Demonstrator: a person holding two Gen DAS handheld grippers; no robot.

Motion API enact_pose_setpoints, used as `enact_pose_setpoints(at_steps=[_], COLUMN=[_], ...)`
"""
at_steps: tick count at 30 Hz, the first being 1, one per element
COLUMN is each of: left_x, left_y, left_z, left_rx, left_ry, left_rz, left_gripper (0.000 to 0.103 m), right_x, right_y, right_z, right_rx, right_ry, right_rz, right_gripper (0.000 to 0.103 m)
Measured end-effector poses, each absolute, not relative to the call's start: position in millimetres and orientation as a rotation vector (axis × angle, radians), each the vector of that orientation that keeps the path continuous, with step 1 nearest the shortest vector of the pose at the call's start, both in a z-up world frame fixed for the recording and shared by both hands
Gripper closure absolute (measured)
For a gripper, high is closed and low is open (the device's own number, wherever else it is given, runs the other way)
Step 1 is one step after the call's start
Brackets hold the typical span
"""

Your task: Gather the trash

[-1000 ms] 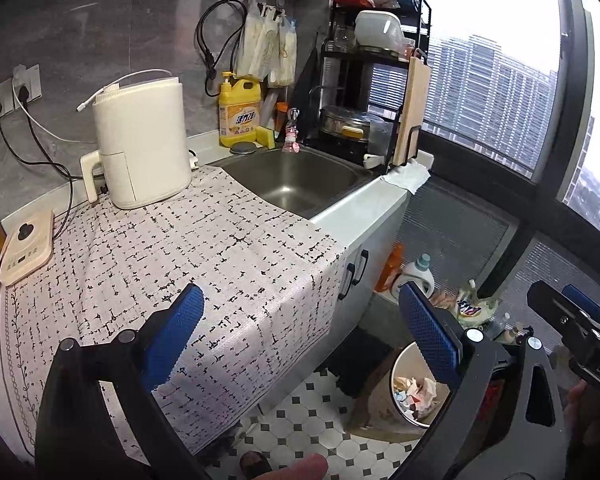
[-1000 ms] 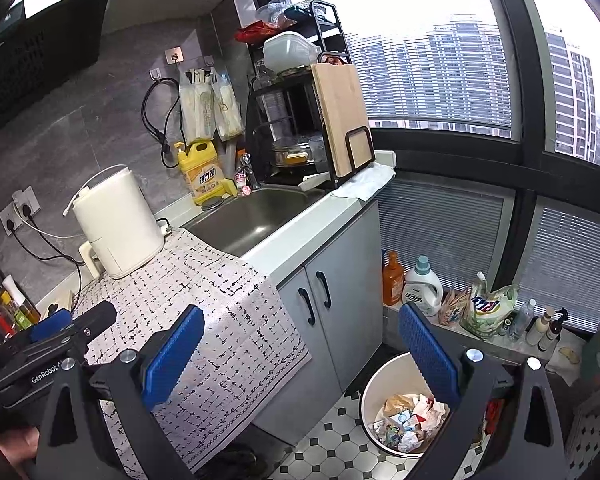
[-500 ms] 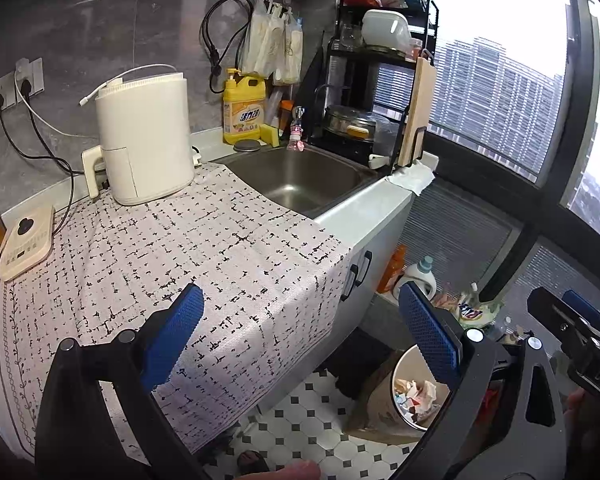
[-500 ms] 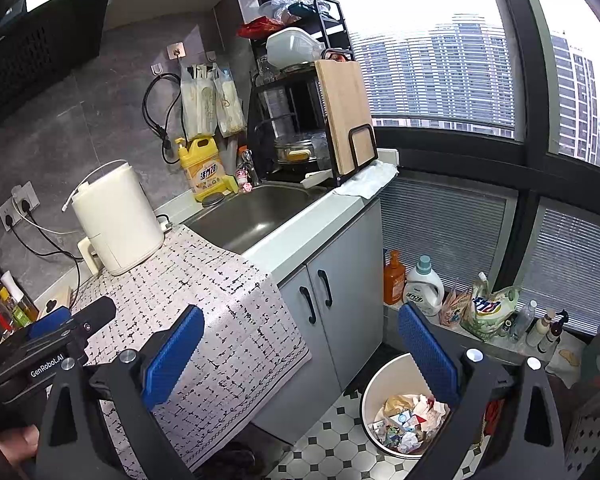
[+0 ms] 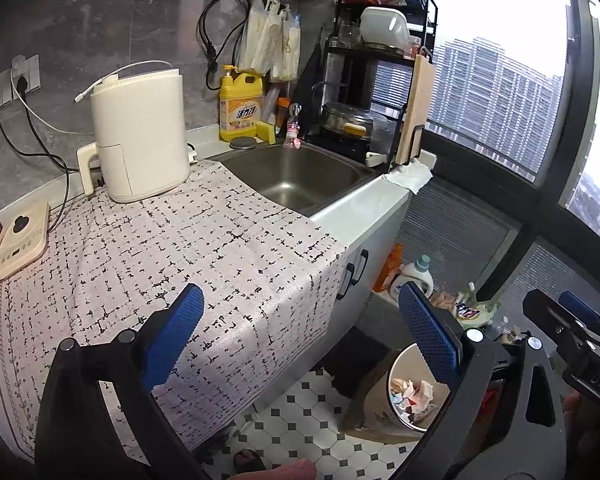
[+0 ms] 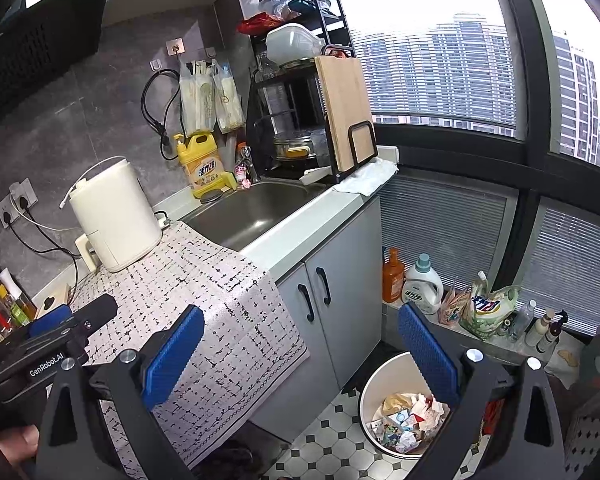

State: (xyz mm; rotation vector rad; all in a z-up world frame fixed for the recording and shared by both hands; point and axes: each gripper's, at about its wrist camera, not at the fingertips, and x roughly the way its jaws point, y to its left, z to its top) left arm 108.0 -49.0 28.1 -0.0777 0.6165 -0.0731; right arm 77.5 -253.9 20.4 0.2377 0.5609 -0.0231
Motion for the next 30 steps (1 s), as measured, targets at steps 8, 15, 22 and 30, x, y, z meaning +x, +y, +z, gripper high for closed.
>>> enact_pose_setpoints(at_steps=[8, 15, 22, 30], left_x=[111, 113, 116, 120], left_y=[-49, -49, -49, -44], left_z=[27, 27, 27, 23], left_rx=[-0.075, -0.076, -0.077, -0.078], left_ry=[0.620, 0.621, 0.623, 0.635], left_rz=[-0.073, -0.072, -0.076, -0.073], left_gripper=[0.006, 0.006, 0.006, 0.006], right_x=[80, 82, 85, 88], right_y=[-256, -257, -258, -254], right_z=[19, 19, 20, 18], right_rx=[0.239, 0.236, 0.237, 0.232], right_ry=[0.568, 0.569, 0.573, 0.582], right_rz=[-0.023, -0.022, -0.025, -0.018], right_gripper=[0.008, 0.008, 0.008, 0.008])
